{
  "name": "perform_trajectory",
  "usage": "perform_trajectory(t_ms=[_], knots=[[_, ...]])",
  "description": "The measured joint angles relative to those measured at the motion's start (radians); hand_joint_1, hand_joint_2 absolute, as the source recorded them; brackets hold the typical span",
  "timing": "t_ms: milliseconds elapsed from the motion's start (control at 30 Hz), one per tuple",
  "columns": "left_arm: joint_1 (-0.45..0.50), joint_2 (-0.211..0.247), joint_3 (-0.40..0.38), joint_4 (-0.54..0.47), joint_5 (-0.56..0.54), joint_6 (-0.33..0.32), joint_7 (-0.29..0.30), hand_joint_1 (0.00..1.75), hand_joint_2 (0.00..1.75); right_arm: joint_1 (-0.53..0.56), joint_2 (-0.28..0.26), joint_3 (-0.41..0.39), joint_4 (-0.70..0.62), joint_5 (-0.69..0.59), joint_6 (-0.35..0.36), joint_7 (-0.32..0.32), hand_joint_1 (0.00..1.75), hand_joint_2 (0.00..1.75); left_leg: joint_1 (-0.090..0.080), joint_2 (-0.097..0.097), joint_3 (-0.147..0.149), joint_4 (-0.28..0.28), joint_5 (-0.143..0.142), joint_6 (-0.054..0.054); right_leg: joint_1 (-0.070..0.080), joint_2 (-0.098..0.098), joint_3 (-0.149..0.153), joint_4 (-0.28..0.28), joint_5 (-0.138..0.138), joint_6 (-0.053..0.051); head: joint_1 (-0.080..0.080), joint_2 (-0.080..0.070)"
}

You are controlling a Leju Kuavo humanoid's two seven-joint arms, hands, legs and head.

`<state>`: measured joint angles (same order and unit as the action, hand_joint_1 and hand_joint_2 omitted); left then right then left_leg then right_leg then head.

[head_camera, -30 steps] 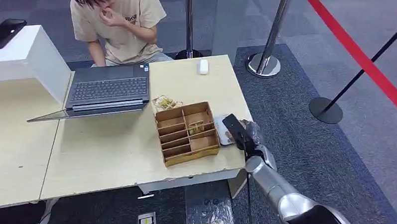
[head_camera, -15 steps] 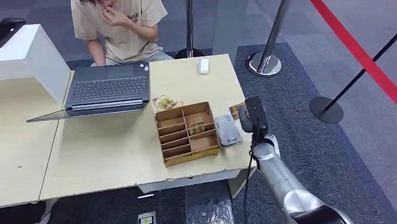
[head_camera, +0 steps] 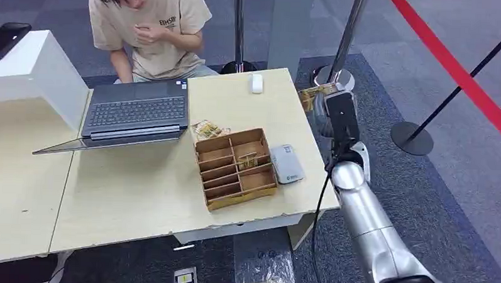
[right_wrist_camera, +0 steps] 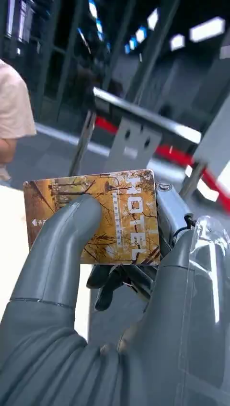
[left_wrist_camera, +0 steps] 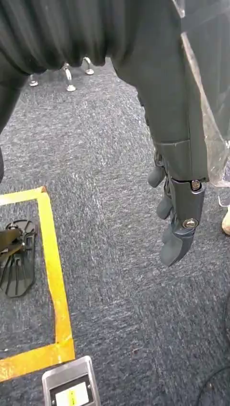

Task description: Pass the card to the sensor for recognition and then transmit it.

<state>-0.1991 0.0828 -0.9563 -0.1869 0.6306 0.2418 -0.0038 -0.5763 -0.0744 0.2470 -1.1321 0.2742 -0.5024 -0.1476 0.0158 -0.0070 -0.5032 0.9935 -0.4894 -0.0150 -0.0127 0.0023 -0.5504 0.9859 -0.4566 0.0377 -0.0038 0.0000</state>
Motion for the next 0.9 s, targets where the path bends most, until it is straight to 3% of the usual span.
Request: perform_trajectory(t_ms=[267, 400, 533, 700, 900], knots=[[-0.020, -0.002, -0.010, 0.000, -0.013, -0.008, 0.003, 0.00, 1.75, -0.046, 0.024, 0.121, 0.009, 0.370, -0.026, -0.031, 1.75, 1.75, 0.001, 0.000, -0.001, 0.000, 0.000, 0.000, 0.000, 0.000, -0.001, 0.000, 0.000, 0.000, 0.000, 0.000], [-0.032, -0.004, -0.018, 0.000, -0.024, -0.015, 0.015, 0.00, 1.75, -0.085, 0.042, 0.168, 0.029, 0.457, -0.035, -0.026, 1.75, 1.75, 0.001, -0.001, -0.002, 0.000, 0.000, 0.000, 0.001, 0.000, -0.001, 0.000, 0.000, 0.000, 0.000, 0.000], [-0.041, -0.006, -0.033, 0.000, -0.040, -0.024, 0.020, 0.00, 1.75, -0.160, 0.053, 0.206, 0.066, 0.607, -0.065, -0.008, 1.75, 1.75, 0.000, 0.000, -0.003, 0.000, 0.000, 0.000, 0.000, 0.000, -0.002, 0.000, 0.000, 0.000, 0.000, 0.000], [-0.059, -0.016, -0.049, 0.000, -0.051, -0.029, 0.031, 0.00, 1.75, -0.294, 0.074, 0.245, 0.172, 0.844, -0.171, 0.005, 1.75, 1.75, 0.000, 0.000, -0.003, 0.000, 0.000, 0.000, 0.000, 0.000, -0.003, 0.000, 0.000, 0.000, -0.001, 0.000], [-0.074, -0.035, -0.065, 0.000, -0.060, -0.028, 0.032, 0.00, 1.75, -0.394, 0.089, 0.248, 0.286, 1.042, -0.185, -0.003, 1.75, 1.75, 0.000, -0.001, -0.003, 0.000, 0.000, 0.000, 0.001, 0.000, -0.003, 0.000, 0.000, 0.000, 0.000, 0.000]])
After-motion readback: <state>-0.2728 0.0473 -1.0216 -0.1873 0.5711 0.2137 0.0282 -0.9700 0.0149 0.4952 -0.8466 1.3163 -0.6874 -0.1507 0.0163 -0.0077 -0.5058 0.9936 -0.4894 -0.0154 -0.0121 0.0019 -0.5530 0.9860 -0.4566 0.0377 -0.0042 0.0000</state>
